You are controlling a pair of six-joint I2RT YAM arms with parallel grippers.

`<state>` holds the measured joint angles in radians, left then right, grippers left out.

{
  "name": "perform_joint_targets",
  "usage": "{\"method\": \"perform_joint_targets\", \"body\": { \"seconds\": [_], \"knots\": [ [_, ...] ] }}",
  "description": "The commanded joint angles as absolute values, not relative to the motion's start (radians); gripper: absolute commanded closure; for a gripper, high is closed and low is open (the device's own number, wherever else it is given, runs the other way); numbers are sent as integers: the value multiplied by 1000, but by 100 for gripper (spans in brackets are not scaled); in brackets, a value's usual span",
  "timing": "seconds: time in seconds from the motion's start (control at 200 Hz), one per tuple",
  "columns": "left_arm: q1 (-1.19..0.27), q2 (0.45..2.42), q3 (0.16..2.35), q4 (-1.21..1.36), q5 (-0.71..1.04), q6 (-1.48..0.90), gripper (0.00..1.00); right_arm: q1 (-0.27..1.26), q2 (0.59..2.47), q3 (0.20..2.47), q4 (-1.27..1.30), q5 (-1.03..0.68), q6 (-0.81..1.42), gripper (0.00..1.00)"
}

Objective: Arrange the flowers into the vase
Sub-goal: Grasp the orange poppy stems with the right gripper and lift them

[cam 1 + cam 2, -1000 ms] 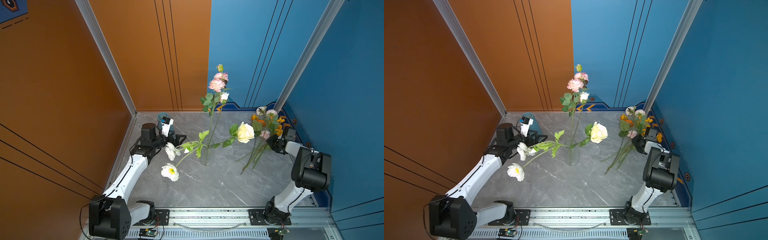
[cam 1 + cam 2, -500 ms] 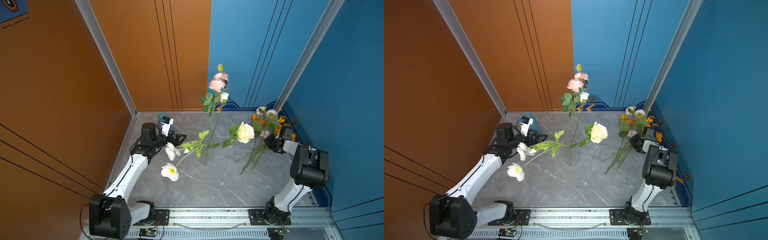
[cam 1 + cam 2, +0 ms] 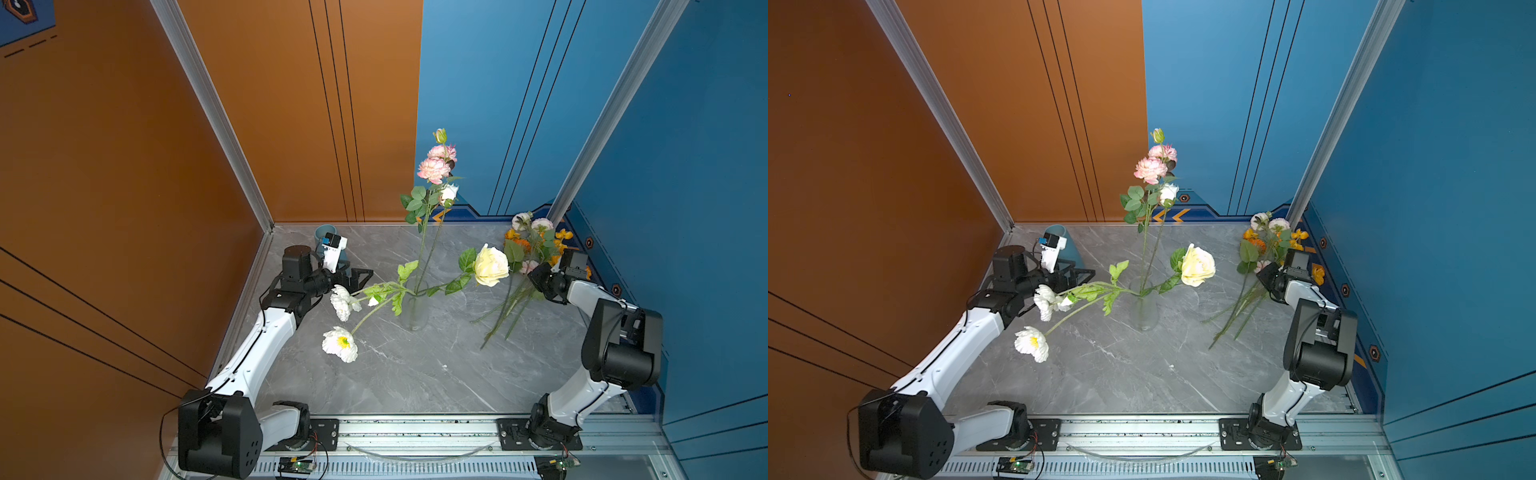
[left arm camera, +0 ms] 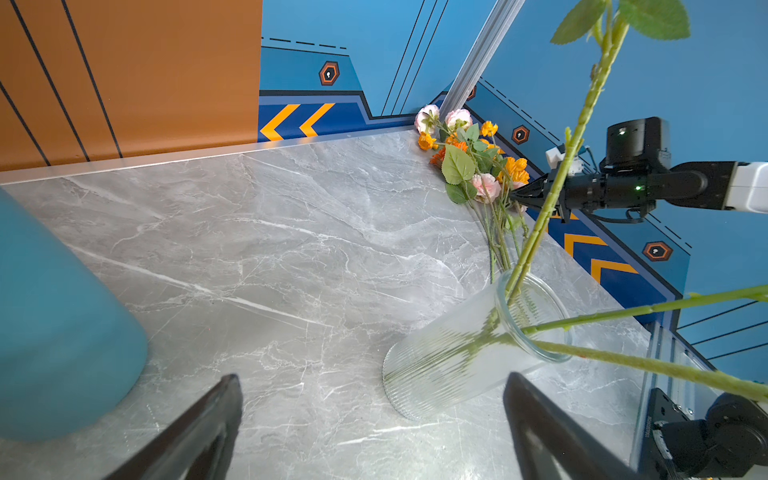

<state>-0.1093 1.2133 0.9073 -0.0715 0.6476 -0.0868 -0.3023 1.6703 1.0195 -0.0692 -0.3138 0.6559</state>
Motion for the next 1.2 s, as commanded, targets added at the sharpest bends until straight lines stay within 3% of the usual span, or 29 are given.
{"method": "perform_joint_targets", "body": {
  "seconds": [0.0, 0.541, 0.736, 0.846, 1.076, 1.196],
  "knots": [
    [-101, 1189, 927, -67, 670, -72, 2, -282, 1573, 1013, -100, -287, 619, 100],
    [-96, 1181, 926, -56, 680, -80, 2, -188, 1299, 1102, -318, -153, 536, 100],
    [-94, 1177, 926, -56, 680, -80, 2, -187, 1307, 1265, -605, -237, 449, 100],
    [-93, 1173, 924, -50, 685, -85, 2, -166, 1207, 1212, -536, -317, 442, 100],
    [-94, 1167, 921, -41, 692, -94, 2, -137, 1057, 1193, -500, -277, 394, 100],
    [-92, 1162, 923, -38, 698, -99, 2, -117, 1009, 1141, -495, -150, 386, 100]
  ]
}}
